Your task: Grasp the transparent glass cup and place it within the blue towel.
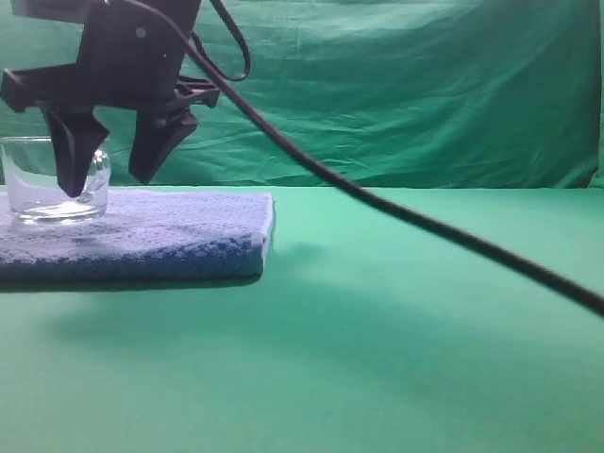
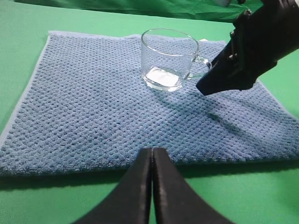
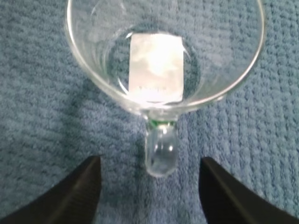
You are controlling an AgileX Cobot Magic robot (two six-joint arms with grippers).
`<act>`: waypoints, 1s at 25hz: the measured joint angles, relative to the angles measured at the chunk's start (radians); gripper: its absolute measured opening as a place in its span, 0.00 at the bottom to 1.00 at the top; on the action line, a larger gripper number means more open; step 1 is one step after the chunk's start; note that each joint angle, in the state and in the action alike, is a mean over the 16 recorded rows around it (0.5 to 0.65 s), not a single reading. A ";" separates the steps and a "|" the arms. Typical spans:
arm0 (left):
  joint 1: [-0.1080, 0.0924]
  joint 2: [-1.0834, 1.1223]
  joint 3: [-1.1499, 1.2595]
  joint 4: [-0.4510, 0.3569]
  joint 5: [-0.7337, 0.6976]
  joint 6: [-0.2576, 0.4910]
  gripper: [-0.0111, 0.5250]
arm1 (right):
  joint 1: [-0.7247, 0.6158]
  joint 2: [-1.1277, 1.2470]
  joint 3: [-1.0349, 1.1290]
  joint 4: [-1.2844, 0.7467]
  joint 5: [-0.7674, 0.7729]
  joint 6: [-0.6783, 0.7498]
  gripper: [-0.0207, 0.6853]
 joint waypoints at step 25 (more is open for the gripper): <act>0.000 0.000 0.000 0.000 0.000 0.000 0.02 | -0.028 -1.103 1.118 -0.072 -0.387 0.146 0.03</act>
